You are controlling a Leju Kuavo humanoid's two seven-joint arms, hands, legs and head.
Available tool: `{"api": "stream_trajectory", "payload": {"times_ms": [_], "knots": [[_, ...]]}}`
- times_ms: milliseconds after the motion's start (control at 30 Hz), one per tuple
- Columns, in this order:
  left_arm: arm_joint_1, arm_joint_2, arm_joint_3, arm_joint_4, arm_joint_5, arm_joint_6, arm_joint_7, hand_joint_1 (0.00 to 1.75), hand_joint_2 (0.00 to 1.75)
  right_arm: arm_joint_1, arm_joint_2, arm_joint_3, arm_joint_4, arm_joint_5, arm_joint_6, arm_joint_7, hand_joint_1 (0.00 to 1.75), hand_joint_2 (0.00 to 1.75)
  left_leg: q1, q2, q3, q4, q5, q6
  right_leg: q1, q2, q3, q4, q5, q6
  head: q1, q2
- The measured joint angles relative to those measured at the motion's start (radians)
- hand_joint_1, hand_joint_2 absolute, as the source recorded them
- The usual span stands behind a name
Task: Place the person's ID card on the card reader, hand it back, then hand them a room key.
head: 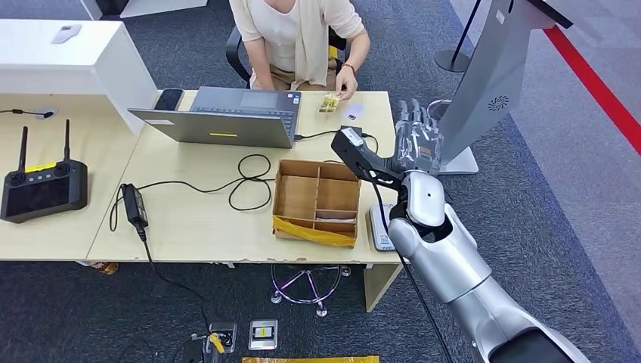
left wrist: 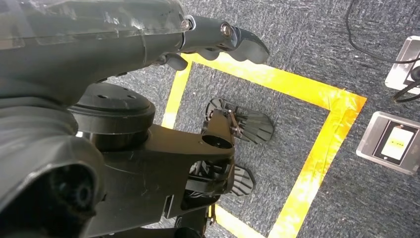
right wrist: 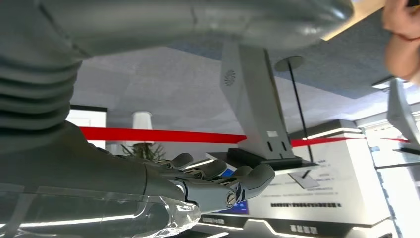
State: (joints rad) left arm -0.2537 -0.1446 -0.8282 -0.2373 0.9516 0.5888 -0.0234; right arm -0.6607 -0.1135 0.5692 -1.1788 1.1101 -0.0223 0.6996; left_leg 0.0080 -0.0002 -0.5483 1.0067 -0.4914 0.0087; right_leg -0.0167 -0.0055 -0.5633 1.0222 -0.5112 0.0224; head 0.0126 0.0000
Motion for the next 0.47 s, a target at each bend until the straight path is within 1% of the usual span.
{"api": "stream_trajectory", "payload": {"times_ms": [100, 167, 233, 300, 367, 467], "knots": [[0.007, 0.001, 0.000, 0.000, 0.001, 0.000, -0.005, 0.00, 0.00, 0.035, -0.024, -0.050, -0.013, 0.048, 0.039, 0.000, 0.00, 0.00, 0.000, 0.000, 0.000, 0.000, 0.000, 0.000, 0.000, 0.000, 0.000, 0.000, 0.000, 0.000, 0.000, 0.000], [0.014, 0.003, 0.000, 0.000, 0.003, 0.002, -0.014, 0.00, 0.00, 0.068, -0.050, -0.106, -0.037, 0.091, 0.076, 0.001, 0.00, 0.00, 0.000, -0.001, 0.000, 0.000, 0.000, 0.000, 0.000, -0.001, 0.000, -0.001, 0.000, 0.000, 0.000, 0.000], [0.023, 0.006, 0.000, 0.000, 0.008, 0.007, -0.028, 0.00, 0.00, 0.106, -0.088, -0.181, -0.076, 0.120, 0.125, 0.003, 0.00, 0.00, -0.001, -0.001, 0.000, 0.000, 0.000, 0.000, -0.001, -0.002, 0.001, -0.001, 0.000, 0.000, 0.000, 0.000], [0.034, 0.010, 0.000, 0.000, 0.012, 0.009, -0.039, 0.00, 0.00, 0.143, -0.130, -0.262, -0.124, 0.125, 0.171, 0.005, 0.00, 0.00, -0.001, -0.002, 0.000, 0.000, 0.000, 0.001, -0.001, -0.003, 0.001, -0.001, 0.000, 0.000, 0.000, 0.000], [0.042, 0.014, 0.000, 0.000, 0.012, 0.010, -0.044, 0.00, 0.00, 0.171, -0.165, -0.326, -0.166, 0.121, 0.196, 0.006, 0.00, 0.00, -0.001, -0.001, -0.001, 0.000, -0.001, 0.001, -0.001, -0.002, 0.000, -0.001, 0.000, 0.000, 0.000, 0.000], [0.045, 0.019, 0.000, 0.000, 0.013, 0.011, -0.047, 0.00, 0.00, 0.192, -0.193, -0.389, -0.207, 0.134, 0.220, 0.006, 0.00, 0.00, -0.001, 0.001, 0.000, 0.000, -0.001, 0.001, -0.001, 0.000, 0.000, -0.001, 0.000, 0.000, 0.000, 0.000]]}}
